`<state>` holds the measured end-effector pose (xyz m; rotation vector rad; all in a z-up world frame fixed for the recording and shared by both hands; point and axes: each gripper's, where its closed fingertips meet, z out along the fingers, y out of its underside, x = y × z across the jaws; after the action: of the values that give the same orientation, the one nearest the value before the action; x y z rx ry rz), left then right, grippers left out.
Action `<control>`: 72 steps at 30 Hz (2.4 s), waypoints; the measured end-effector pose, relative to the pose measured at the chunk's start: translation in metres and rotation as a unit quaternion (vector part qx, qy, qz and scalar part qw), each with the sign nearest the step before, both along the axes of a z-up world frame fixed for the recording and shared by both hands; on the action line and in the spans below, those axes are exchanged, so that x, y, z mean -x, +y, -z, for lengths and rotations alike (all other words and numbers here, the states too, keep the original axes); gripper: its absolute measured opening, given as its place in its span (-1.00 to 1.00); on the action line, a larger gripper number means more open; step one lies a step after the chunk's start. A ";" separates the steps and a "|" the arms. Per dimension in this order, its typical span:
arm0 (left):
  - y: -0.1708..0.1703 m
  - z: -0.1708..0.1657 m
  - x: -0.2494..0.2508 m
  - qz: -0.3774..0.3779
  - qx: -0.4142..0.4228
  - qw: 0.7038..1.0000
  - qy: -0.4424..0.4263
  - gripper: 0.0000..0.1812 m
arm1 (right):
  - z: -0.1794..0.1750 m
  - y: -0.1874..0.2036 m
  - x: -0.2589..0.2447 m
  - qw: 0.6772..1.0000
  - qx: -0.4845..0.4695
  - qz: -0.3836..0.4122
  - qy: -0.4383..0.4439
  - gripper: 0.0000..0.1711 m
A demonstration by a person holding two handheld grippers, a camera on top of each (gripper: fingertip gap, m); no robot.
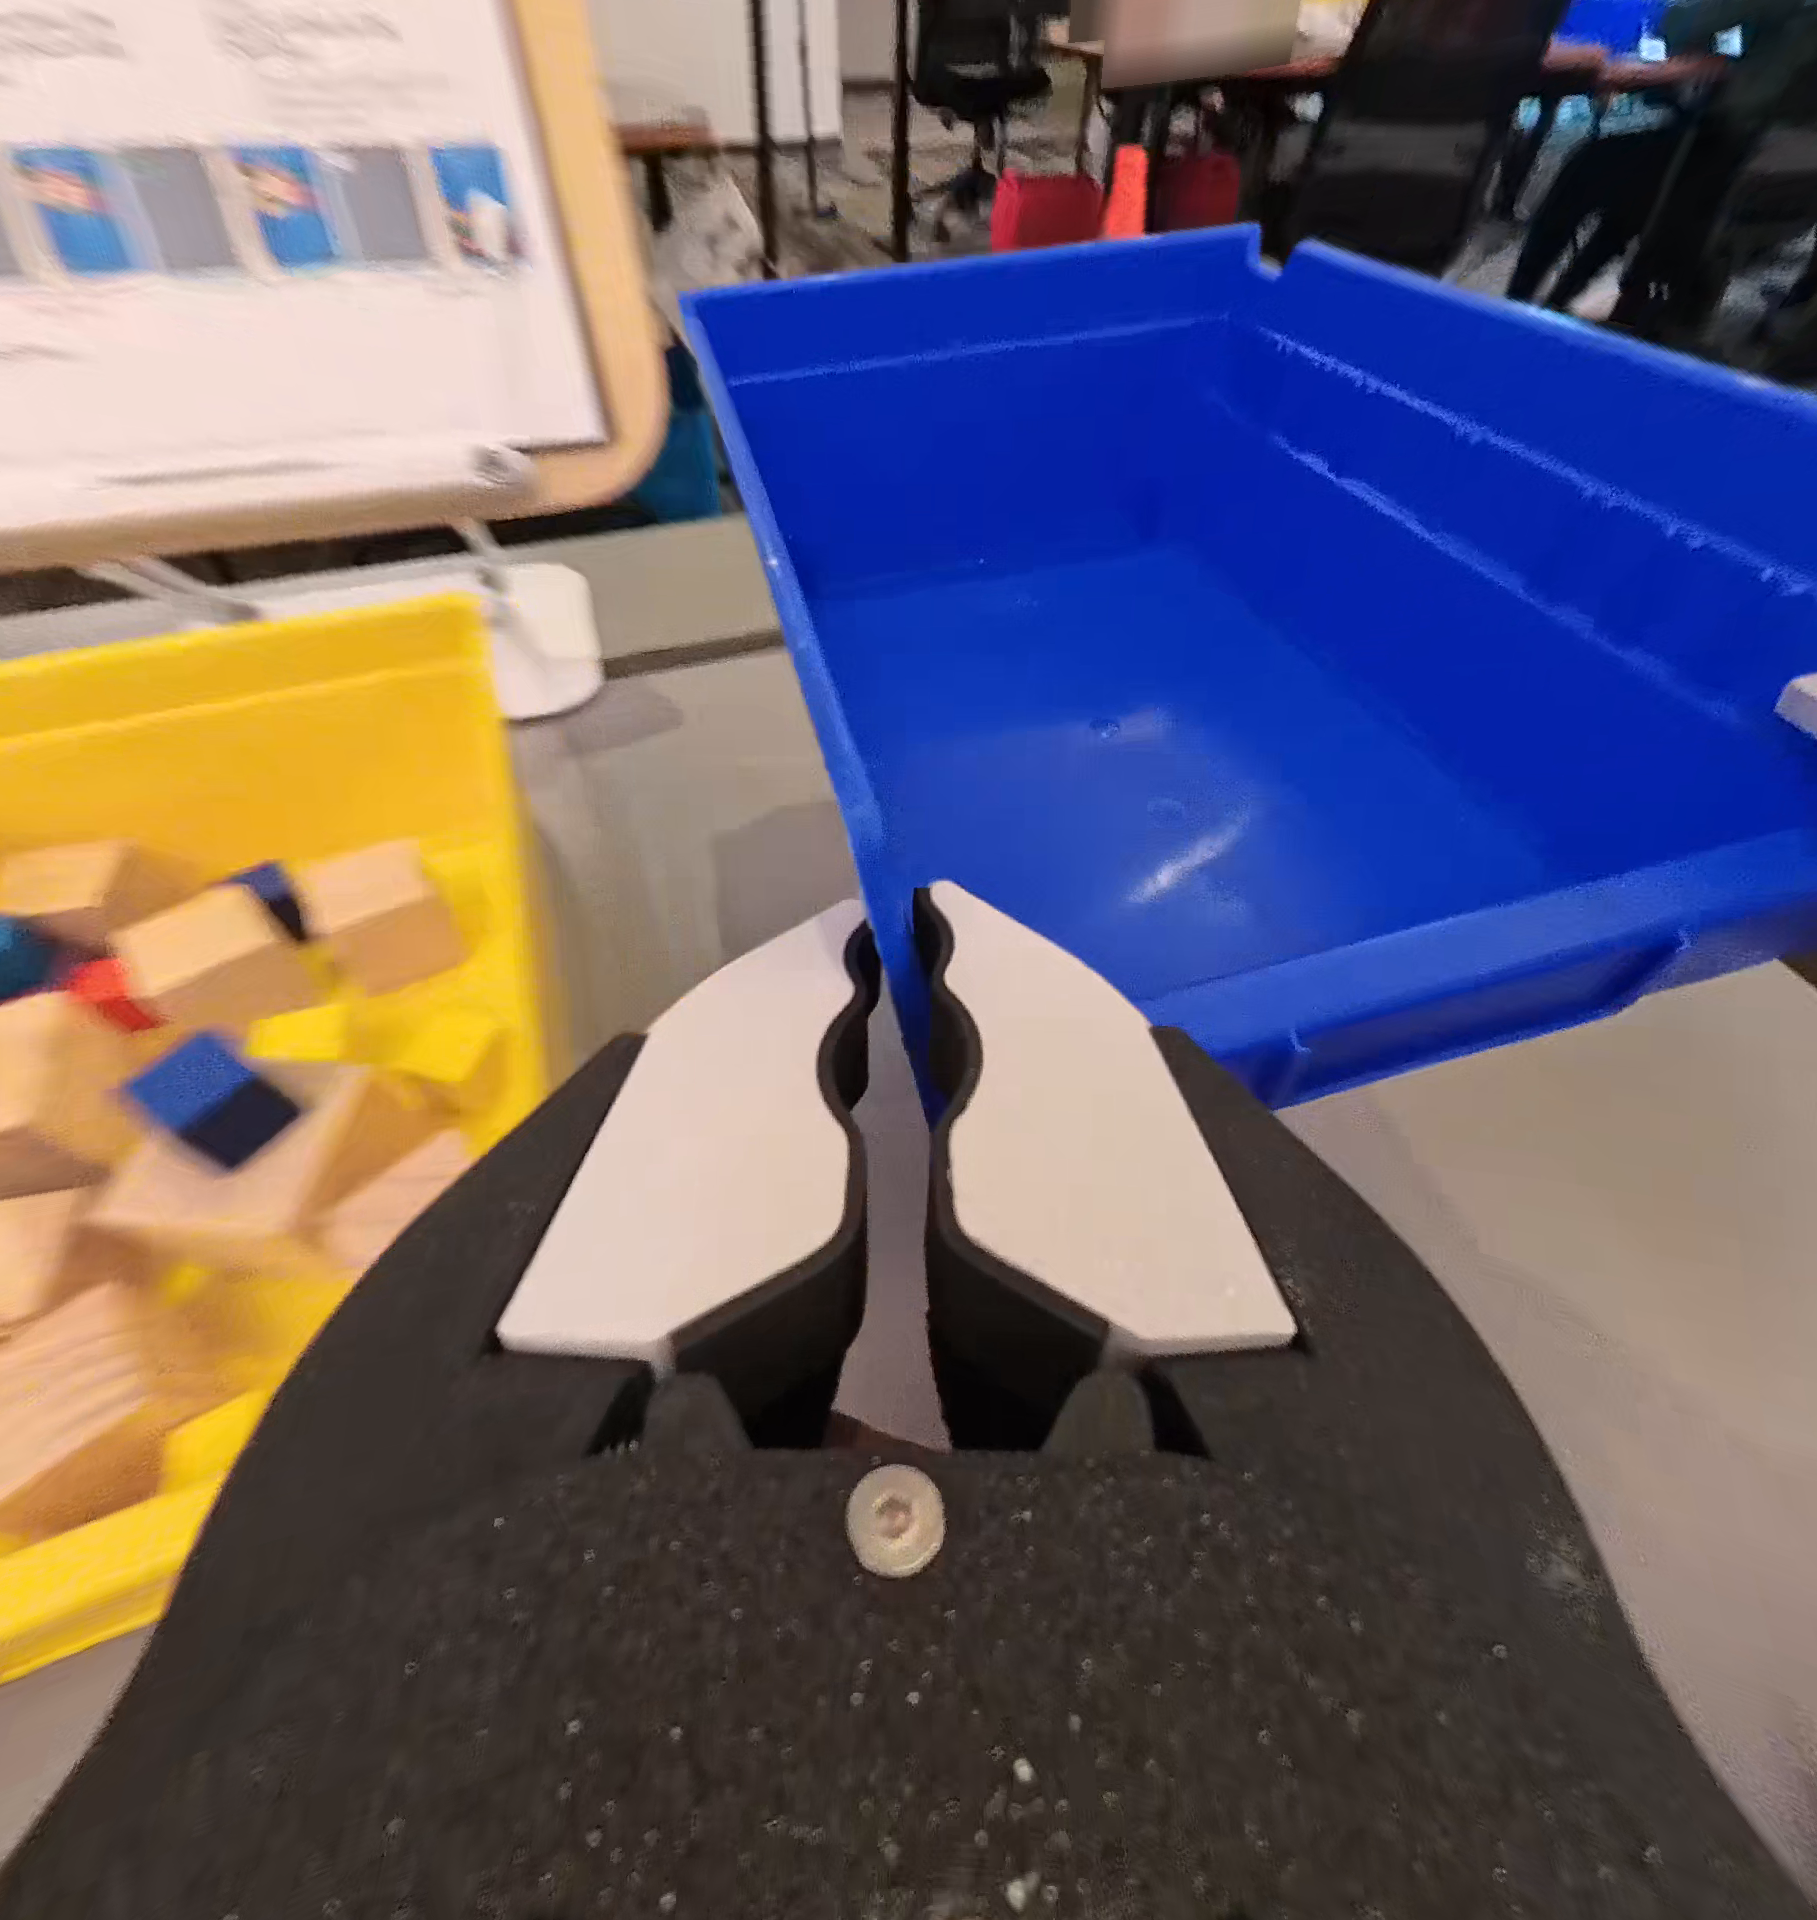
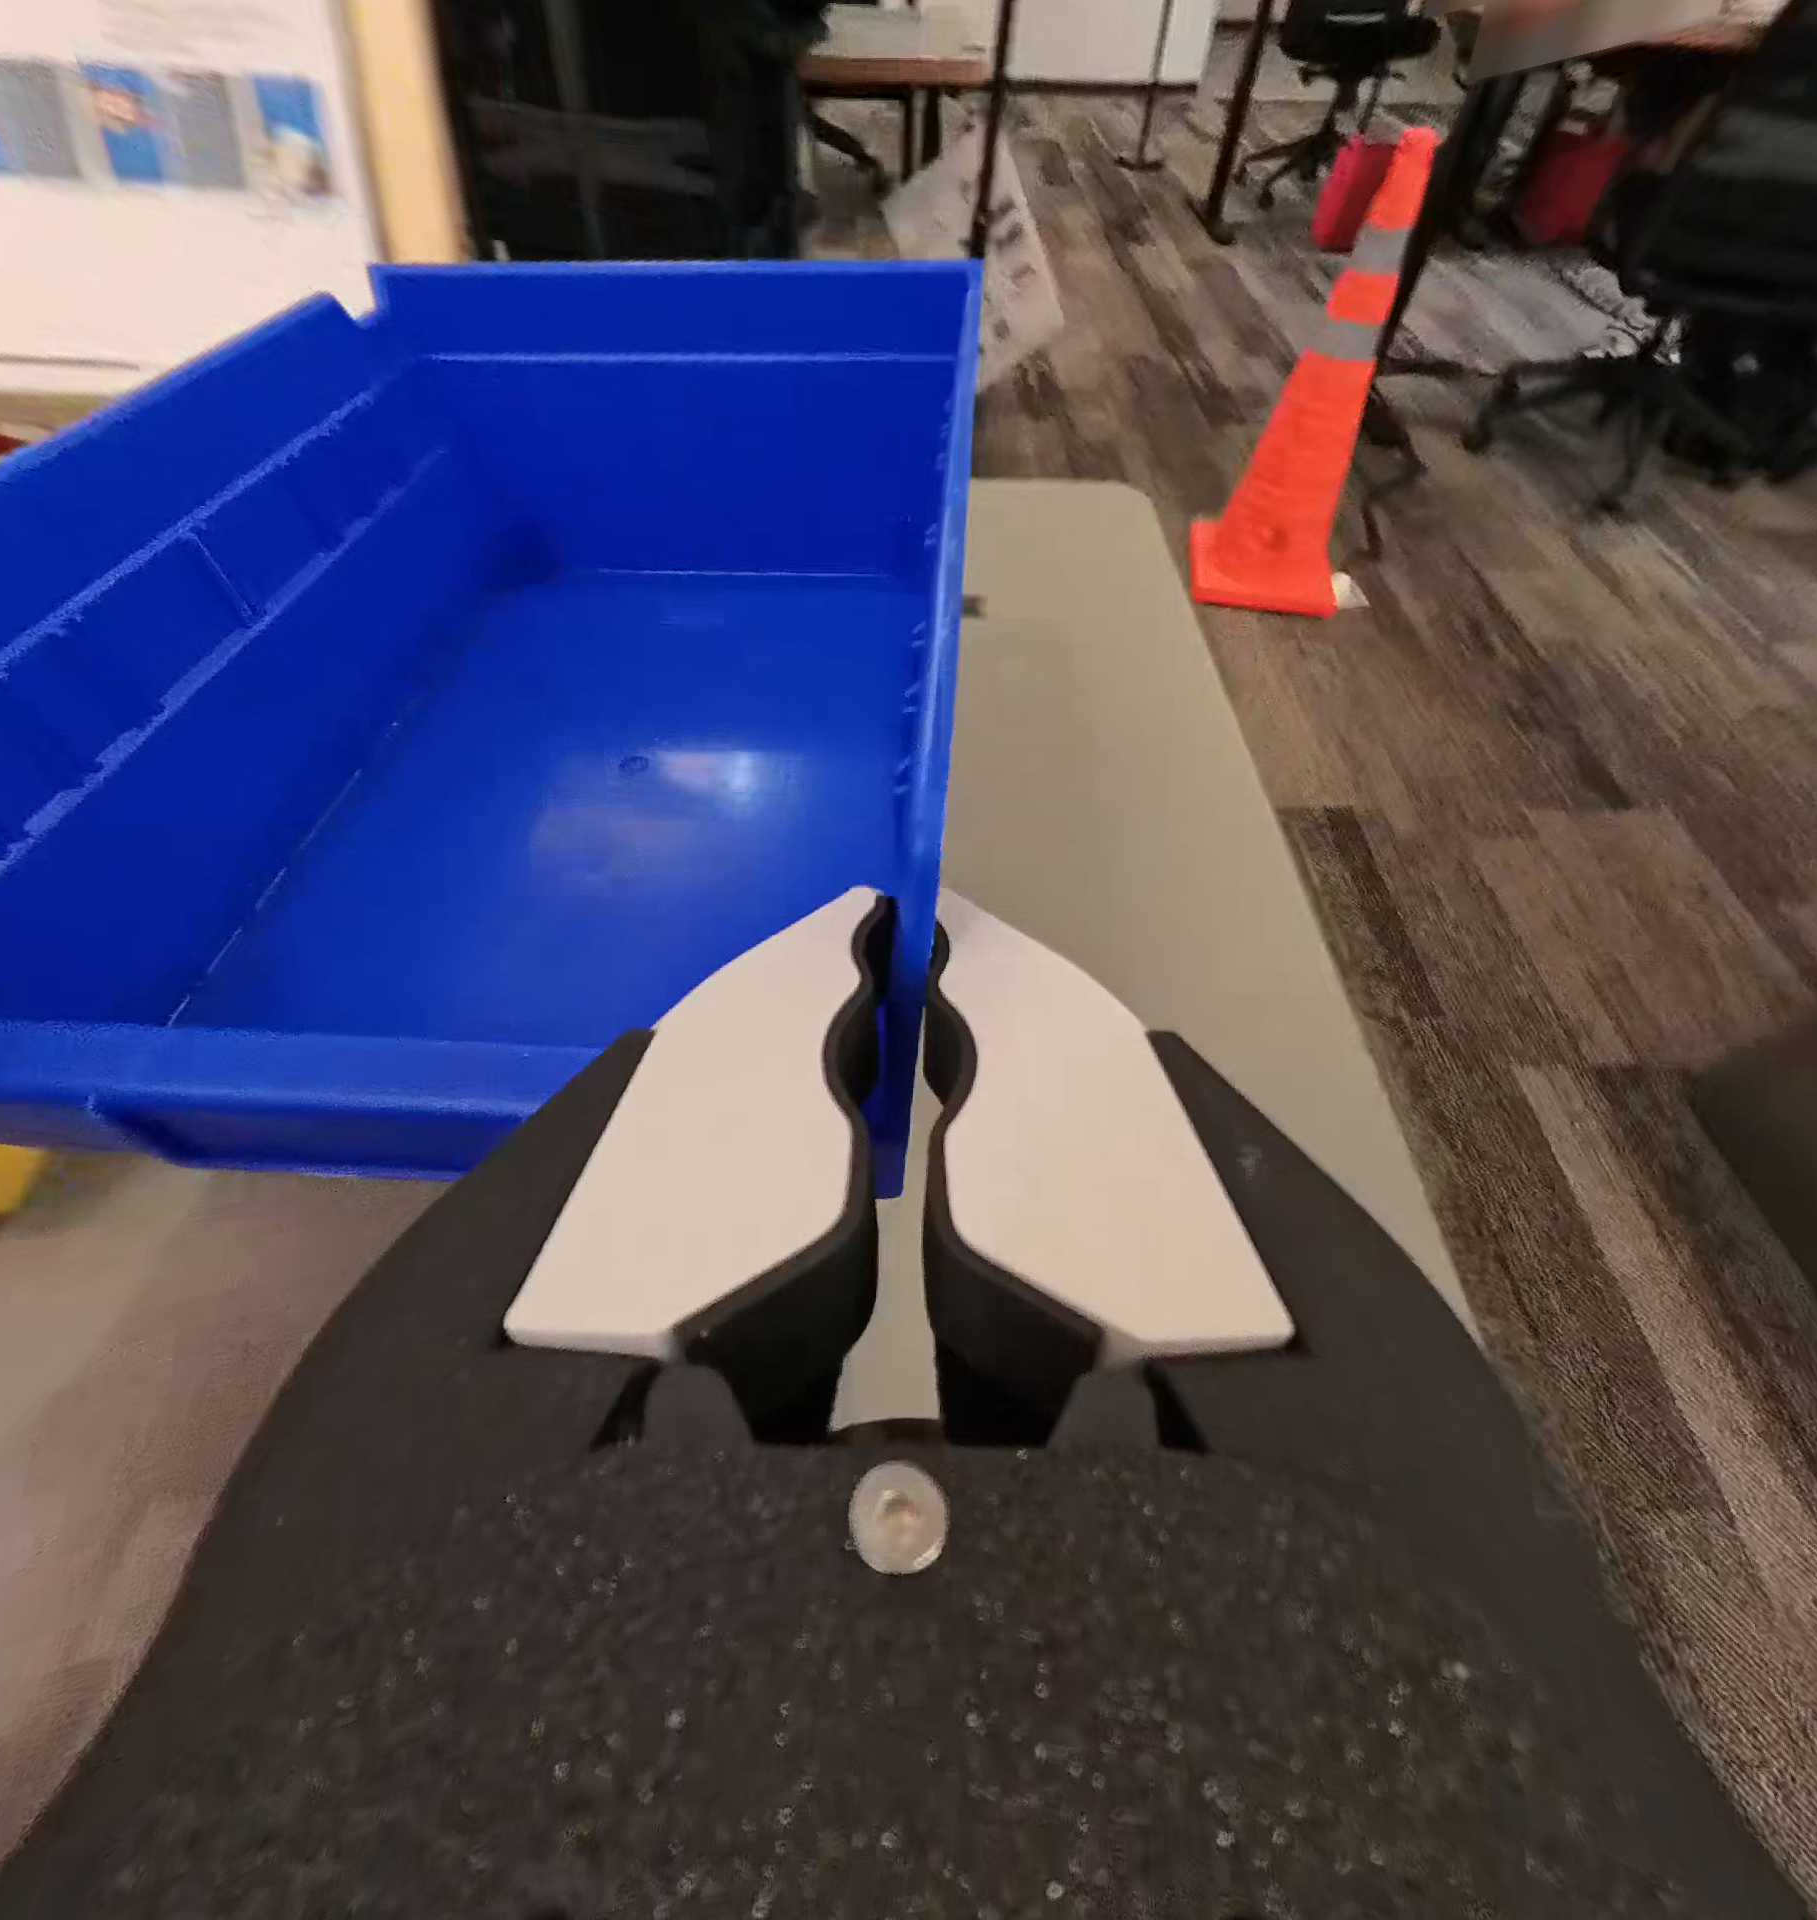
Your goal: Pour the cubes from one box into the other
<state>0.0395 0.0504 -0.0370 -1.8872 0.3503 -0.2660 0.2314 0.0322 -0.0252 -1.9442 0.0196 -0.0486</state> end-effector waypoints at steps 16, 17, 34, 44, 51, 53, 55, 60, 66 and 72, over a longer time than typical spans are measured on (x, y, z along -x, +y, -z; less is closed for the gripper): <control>-0.007 0.097 -0.085 0.078 0.084 0.992 -0.054 -0.78 | 0.114 0.005 -0.073 0.995 0.068 -0.007 0.072 -0.88; -0.010 0.097 -0.086 0.091 0.092 0.990 -0.059 -0.72 | 0.115 0.004 -0.073 0.995 0.074 -0.014 0.061 -0.89; -0.033 0.007 0.232 -0.060 -0.050 0.996 0.035 -0.31 | -0.026 -0.002 0.110 0.963 -0.081 -0.213 0.147 -0.42; -0.002 0.085 0.307 -0.117 0.050 0.992 0.009 -0.41 | 0.088 0.012 0.305 0.952 0.039 -0.250 0.170 -0.28; 0.020 0.093 0.287 -0.086 0.085 0.992 -0.046 -0.89 | 0.116 0.031 0.302 0.990 0.073 -0.115 0.022 -0.69; 0.020 0.092 0.293 -0.103 0.082 0.991 -0.009 -0.94 | 0.113 0.030 0.295 0.993 0.085 -0.081 0.030 -0.94; 0.019 0.091 0.295 -0.105 0.083 0.991 -0.003 -0.96 | 0.112 0.028 0.295 0.994 0.084 -0.073 0.021 -0.96; 0.019 0.078 0.319 -0.106 0.086 0.990 -0.022 -0.96 | 0.102 0.026 0.319 0.995 0.067 -0.059 0.049 -0.97; 0.016 0.051 0.398 -0.141 0.050 0.988 -0.023 -0.96 | 0.076 0.036 0.398 0.995 0.034 -0.089 0.041 -0.97; 0.013 0.050 0.495 -0.180 0.033 0.983 -0.008 -0.97 | 0.083 0.041 0.496 0.990 0.039 -0.130 0.031 -0.96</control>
<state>-0.4558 0.0636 -0.0867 -1.9728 -0.0161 -0.0491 -0.2648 0.0727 -0.1079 -2.0113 -0.1963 0.1855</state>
